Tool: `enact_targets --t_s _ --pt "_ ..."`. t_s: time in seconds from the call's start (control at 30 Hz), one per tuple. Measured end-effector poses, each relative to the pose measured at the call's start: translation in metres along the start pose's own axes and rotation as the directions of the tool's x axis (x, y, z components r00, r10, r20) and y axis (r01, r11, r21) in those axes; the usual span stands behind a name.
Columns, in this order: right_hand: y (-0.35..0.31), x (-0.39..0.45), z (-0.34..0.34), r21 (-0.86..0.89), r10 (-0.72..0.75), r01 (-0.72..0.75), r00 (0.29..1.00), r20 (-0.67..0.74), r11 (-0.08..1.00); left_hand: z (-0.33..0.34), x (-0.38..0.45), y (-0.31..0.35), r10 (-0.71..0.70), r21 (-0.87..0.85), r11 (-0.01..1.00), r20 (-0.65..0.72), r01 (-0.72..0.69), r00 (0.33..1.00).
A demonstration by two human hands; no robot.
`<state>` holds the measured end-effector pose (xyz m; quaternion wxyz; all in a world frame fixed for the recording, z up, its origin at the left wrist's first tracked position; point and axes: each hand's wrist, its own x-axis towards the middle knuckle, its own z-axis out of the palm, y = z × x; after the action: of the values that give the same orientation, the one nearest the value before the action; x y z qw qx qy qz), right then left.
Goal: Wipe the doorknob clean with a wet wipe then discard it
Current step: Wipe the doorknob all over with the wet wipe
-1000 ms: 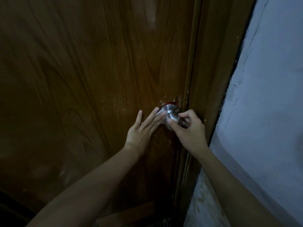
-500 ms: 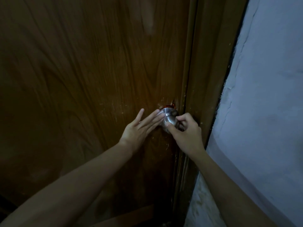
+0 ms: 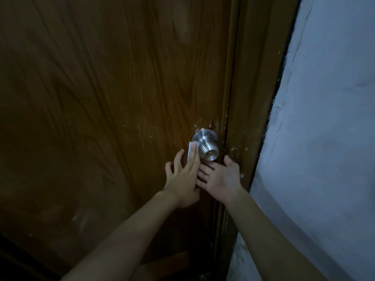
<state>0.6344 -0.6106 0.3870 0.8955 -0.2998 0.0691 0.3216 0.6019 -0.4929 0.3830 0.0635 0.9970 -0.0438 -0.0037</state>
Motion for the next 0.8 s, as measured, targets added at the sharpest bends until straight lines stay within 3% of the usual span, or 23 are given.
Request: enact_targets --t_s 0.13,0.33,0.43,0.53,0.67,0.8 --pt "-0.004 0.004 0.004 0.193 0.004 -0.022 0.995 0.097 0.981 -0.008 -0.005 -0.007 0.050 -0.008 0.999 0.006 -0.050 0.999" --pt "-0.005 0.002 0.013 0.203 -0.128 0.126 0.992 -0.007 0.971 -0.017 -0.008 -0.020 0.143 -0.117 0.981 -0.107 -0.156 0.984" --pt "-0.010 -0.001 0.018 0.147 -0.185 0.204 0.973 -0.138 0.968 -0.023 -0.007 -0.023 0.179 -0.164 0.964 -0.194 -0.211 0.965" --pt "-0.010 -0.001 0.021 0.048 -0.305 0.329 0.913 -0.273 0.943 -0.028 -0.005 -0.022 0.172 -0.253 0.934 -0.299 -0.251 0.939" --pt "-0.009 0.001 0.022 -0.209 -0.572 0.534 0.786 -0.235 0.819 -0.030 0.000 -0.023 0.204 -0.267 0.921 -0.291 -0.284 0.935" --pt "-0.008 0.002 0.023 -0.484 -0.661 0.514 0.724 -0.200 0.709 -0.027 0.004 -0.021 0.212 -0.279 0.918 -0.256 -0.282 0.943"
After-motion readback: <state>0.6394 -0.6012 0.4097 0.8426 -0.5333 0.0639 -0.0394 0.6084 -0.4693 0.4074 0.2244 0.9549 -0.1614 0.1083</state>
